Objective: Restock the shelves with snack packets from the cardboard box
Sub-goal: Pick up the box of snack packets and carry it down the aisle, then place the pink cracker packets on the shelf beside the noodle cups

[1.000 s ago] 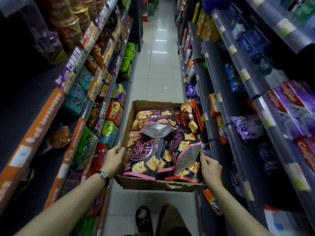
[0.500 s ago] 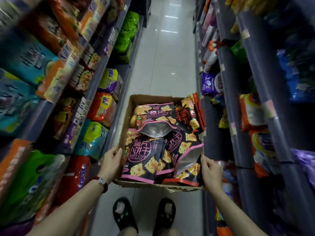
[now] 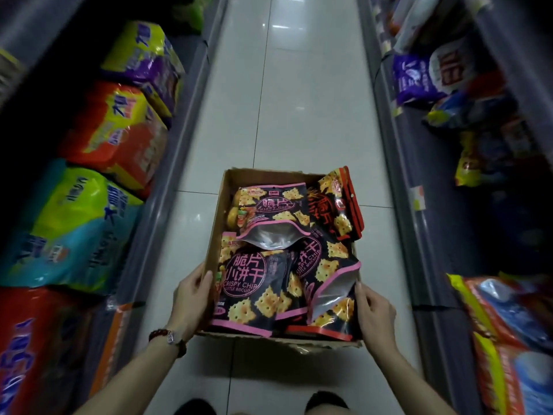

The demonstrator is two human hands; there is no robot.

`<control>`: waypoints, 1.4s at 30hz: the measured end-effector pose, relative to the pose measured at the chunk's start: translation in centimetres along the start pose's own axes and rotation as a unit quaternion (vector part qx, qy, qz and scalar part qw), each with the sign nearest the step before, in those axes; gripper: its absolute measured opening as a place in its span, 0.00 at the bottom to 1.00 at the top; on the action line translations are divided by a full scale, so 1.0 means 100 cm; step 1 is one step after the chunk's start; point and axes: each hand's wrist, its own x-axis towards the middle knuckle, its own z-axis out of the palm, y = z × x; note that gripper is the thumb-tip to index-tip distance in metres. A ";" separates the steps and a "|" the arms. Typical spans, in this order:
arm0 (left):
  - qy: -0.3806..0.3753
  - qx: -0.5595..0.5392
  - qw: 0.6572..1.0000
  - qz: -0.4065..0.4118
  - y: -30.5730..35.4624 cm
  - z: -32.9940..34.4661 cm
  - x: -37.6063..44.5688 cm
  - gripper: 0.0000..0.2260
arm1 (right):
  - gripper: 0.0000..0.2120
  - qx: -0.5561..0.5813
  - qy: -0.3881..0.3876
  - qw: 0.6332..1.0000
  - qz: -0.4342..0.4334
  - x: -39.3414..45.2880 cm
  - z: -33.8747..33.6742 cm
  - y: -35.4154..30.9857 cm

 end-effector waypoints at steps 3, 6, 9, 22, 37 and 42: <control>-0.012 -0.005 1.000 0.004 -0.036 0.015 0.016 0.15 | 0.15 -0.005 0.014 1.000 0.000 0.009 0.028 0.041; -0.008 -0.005 1.000 0.016 -0.060 0.027 0.024 0.17 | 0.15 -0.009 0.033 0.999 0.001 0.014 0.045 0.066; 0.008 -0.013 0.999 0.029 -0.073 0.037 0.026 0.16 | 0.16 -0.011 0.048 0.999 -0.003 0.016 0.055 0.079; 0.056 0.060 0.978 0.190 0.033 0.039 0.058 0.14 | 0.08 0.022 0.091 0.976 -0.197 0.054 -0.012 -0.031; -0.121 -0.159 0.977 -0.073 0.039 0.070 0.127 0.24 | 0.20 -0.038 -0.146 0.987 -0.054 0.115 0.052 -0.031; -0.159 -0.228 0.953 -0.124 0.044 0.079 0.126 0.21 | 0.20 -0.027 -0.202 0.979 0.000 0.116 0.053 -0.022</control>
